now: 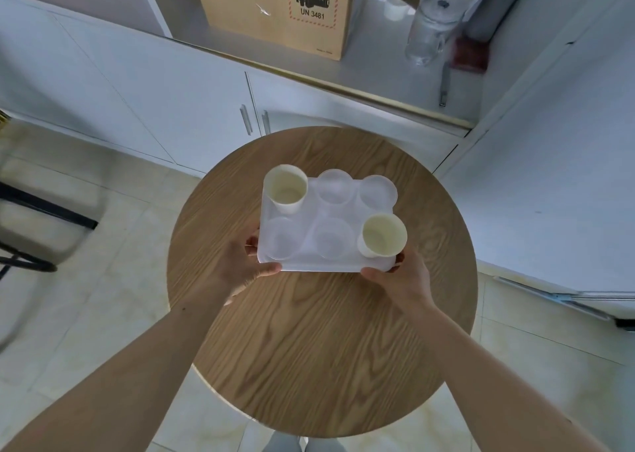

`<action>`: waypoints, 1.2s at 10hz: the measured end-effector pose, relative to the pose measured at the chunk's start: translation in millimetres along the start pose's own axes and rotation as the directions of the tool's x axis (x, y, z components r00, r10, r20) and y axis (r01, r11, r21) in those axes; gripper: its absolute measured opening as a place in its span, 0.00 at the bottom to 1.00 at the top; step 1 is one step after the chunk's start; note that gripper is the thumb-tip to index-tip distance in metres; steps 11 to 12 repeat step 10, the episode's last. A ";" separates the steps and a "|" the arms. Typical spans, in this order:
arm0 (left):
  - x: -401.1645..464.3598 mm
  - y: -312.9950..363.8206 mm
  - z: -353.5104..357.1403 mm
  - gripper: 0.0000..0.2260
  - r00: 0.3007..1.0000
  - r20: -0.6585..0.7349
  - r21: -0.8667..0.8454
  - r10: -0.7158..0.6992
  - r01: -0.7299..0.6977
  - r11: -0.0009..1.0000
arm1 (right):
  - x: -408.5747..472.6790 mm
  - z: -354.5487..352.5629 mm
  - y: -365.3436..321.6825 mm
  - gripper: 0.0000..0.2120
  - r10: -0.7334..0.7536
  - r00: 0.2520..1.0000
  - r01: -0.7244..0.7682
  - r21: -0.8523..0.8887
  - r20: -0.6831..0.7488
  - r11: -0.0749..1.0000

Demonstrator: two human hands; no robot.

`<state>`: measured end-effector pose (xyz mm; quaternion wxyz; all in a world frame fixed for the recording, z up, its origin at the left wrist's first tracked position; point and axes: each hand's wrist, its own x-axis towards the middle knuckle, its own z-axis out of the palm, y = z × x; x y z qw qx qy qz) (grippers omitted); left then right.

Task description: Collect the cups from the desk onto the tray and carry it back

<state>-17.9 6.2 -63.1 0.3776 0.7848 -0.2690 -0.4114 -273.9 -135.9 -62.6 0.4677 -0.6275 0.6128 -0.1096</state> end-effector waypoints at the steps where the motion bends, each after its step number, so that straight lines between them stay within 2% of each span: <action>1: 3.2 -4.7 1.4 0.28 1.000 -0.004 0.024 0.009 -0.008 1.000 | 3.3 4.0 2.7 0.35 -0.012 1.000 0.012 -0.014 -0.007 1.000; 4: 16.8 -7.7 1.0 0.30 0.998 0.022 0.141 0.055 -0.058 0.988 | 6.3 11.7 7.7 0.29 0.010 1.000 -0.011 -0.073 -0.015 0.997; 5: 17.3 -5.0 -1.6 0.32 0.998 0.029 0.166 0.052 -0.056 0.984 | 6.8 16.4 8.4 0.31 -0.001 0.999 -0.003 -0.099 -0.039 0.995; 7: 17.0 -4.2 -4.0 0.33 0.999 0.041 0.185 0.013 -0.020 0.983 | 7.3 23.6 7.7 0.28 0.002 0.999 -0.007 -0.097 -0.046 0.995; 12: 20.8 -10.1 -6.1 0.35 0.999 0.011 0.202 -0.046 0.043 0.978 | 1.0 15.4 4.9 0.30 0.043 0.999 -0.044 -0.125 -0.008 0.991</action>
